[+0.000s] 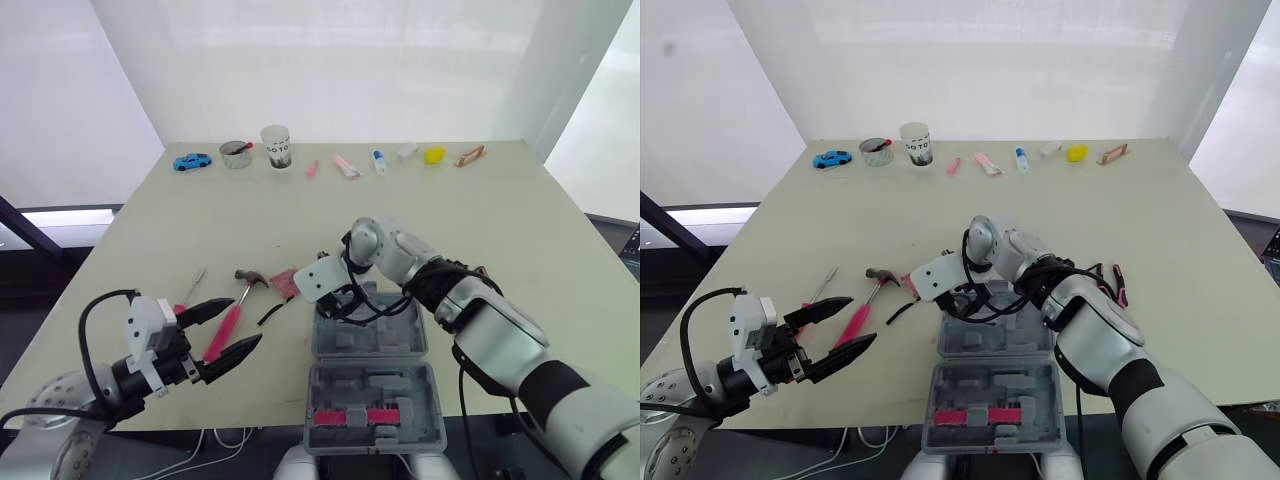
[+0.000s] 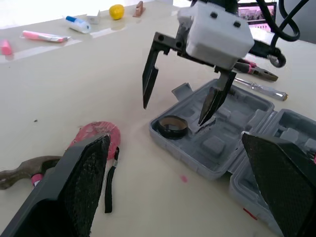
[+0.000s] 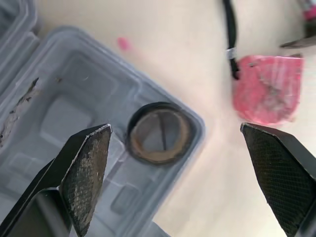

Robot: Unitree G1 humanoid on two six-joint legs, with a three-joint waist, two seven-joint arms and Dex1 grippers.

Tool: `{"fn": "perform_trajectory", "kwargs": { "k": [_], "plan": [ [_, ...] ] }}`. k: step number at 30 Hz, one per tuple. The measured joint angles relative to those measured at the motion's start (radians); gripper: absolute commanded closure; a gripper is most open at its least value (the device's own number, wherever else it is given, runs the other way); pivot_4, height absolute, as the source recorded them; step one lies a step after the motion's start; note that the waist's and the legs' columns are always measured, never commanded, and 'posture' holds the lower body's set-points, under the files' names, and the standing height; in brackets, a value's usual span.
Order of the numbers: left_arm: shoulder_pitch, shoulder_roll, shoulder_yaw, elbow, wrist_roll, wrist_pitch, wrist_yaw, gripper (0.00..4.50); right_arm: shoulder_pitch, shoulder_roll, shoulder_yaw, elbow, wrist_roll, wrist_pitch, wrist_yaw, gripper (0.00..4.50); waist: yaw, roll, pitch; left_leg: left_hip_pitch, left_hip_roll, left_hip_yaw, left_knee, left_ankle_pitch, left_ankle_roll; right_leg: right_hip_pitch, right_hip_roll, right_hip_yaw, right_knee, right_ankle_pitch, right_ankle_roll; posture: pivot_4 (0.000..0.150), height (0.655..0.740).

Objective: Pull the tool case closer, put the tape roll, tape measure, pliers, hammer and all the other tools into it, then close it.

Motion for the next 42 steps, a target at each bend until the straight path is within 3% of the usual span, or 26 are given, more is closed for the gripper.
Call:
{"fn": "perform_trajectory", "kwargs": {
  "k": [10, 14, 15, 18, 30, 42],
  "plan": [
    [-0.003, 0.007, 0.000, 0.026, 0.000, -0.001, -0.029, 0.00, 0.189, -0.060, -0.122, -0.213, 0.098, 0.211, -0.055, 0.11, -0.003, 0.000, 0.000, 0.000, 0.000, 0.000, 0.000, 0.000, 0.000, 0.000, 0.000, 0.000, 0.000, 0.000, 0.000, 0.150, 0.7400],
    [0.005, 0.007, -0.001, 0.026, -0.001, -0.003, -0.036, 0.00, 0.265, -0.076, -0.180, -0.309, 0.145, 0.294, -0.102, 1.22, 0.000, -0.001, 0.000, 0.000, 0.000, 0.000, 0.000, 0.000, 0.000, 0.000, 0.000, 0.000, 0.000, 0.000, 0.000, 0.150, 0.7400],
    [0.008, 0.007, -0.001, 0.026, 0.000, -0.003, -0.037, 0.00, 0.286, -0.080, -0.189, -0.324, 0.152, 0.315, -0.115, 1.87, 0.001, -0.001, 0.000, 0.000, 0.000, 0.001, 0.000, 0.000, 0.000, 0.000, 0.000, 0.000, 0.000, 0.000, 0.000, 0.150, 0.7400],
    [0.012, 0.006, -0.001, 0.027, 0.000, -0.003, -0.038, 0.00, 0.342, -0.084, -0.205, -0.373, 0.169, 0.357, -0.167, 3.21, 0.000, -0.001, 0.000, 0.000, 0.000, 0.001, 0.000, 0.000, 0.000, 0.000, 0.000, 0.000, 0.000, 0.000, 0.000, 0.150, 0.7400],
    [0.014, 0.006, 0.000, 0.027, -0.001, -0.005, -0.039, 0.00, 0.449, -0.060, -0.195, -0.551, 0.248, 0.527, -0.218, 3.21, 0.000, -0.001, 0.000, 0.000, 0.000, 0.000, 0.000, 0.000, 0.000, 0.000, 0.001, 0.000, 0.000, 0.000, 0.000, 0.150, 0.7400],
    [0.009, 0.006, 0.000, 0.028, 0.000, -0.006, -0.038, 0.00, 0.450, -0.060, -0.140, -0.520, 0.255, 0.547, -0.263, 3.21, 0.000, -0.001, 0.000, 0.000, 0.000, 0.001, 0.000, 0.000, 0.000, 0.000, 0.001, 0.000, 0.000, 0.000, 0.000, 0.150, 0.7400]
  ]
}}
